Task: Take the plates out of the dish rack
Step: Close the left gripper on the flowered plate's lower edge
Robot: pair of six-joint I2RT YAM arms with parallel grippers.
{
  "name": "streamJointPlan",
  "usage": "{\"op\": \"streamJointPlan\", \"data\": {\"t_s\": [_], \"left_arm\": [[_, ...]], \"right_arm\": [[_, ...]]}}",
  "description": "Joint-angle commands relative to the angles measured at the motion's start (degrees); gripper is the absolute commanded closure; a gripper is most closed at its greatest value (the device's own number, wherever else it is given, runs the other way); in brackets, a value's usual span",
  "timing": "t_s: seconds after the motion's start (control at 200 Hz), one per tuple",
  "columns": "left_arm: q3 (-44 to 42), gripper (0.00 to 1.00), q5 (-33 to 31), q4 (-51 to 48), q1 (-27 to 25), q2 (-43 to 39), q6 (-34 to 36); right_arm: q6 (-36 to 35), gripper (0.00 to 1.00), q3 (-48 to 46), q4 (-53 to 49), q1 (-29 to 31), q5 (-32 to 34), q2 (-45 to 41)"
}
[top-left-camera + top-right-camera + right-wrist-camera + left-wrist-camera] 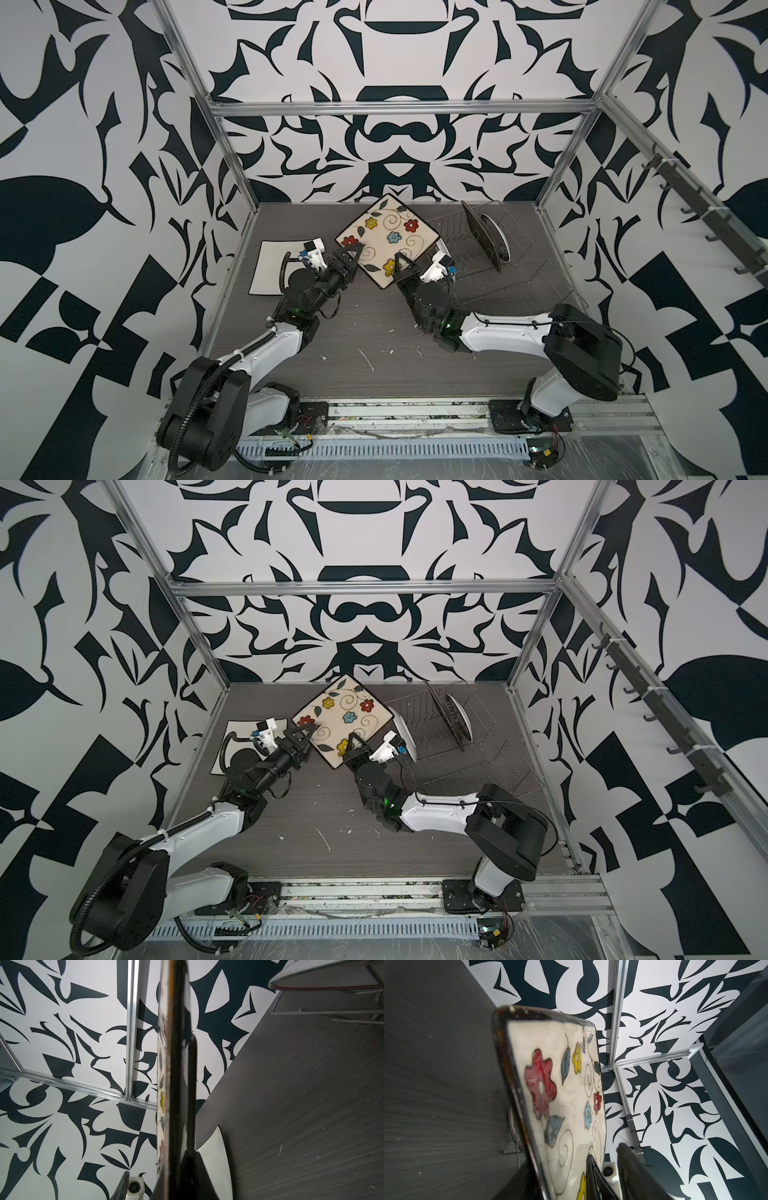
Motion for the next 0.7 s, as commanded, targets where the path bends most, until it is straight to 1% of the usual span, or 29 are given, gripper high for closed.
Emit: {"op": "streamJointPlan", "data": {"t_s": [0.0,0.2,0.33,0.575,0.695], "left_arm": [[-0.43,0.43,0.64,4.04,-0.26,0.8,-0.34],[-0.36,0.44,0.51,5.83,-0.26,1.6,-0.92],[-0.45,0.52,0.44,5.84,-0.26,1.69,-1.09],[-0.72,0.7,0.37,5.92,-0.26,1.85,-1.13],[-0.94,0.75,0.12,6.31,-0.26,2.05,-1.04]], "right_arm": [[2.22,1.0,4.64,14.51,0.34,-0.59,-2.15],[2.85,1.0,5.22,15.86,0.32,-1.54,-0.87],[3.12,1.0,5.26,16.21,0.36,-1.62,-0.48],[3.48,1.0,5.32,17.36,0.37,-1.91,0.14],[3.57,1.0,5.06,17.52,0.38,-1.99,0.14]]}}
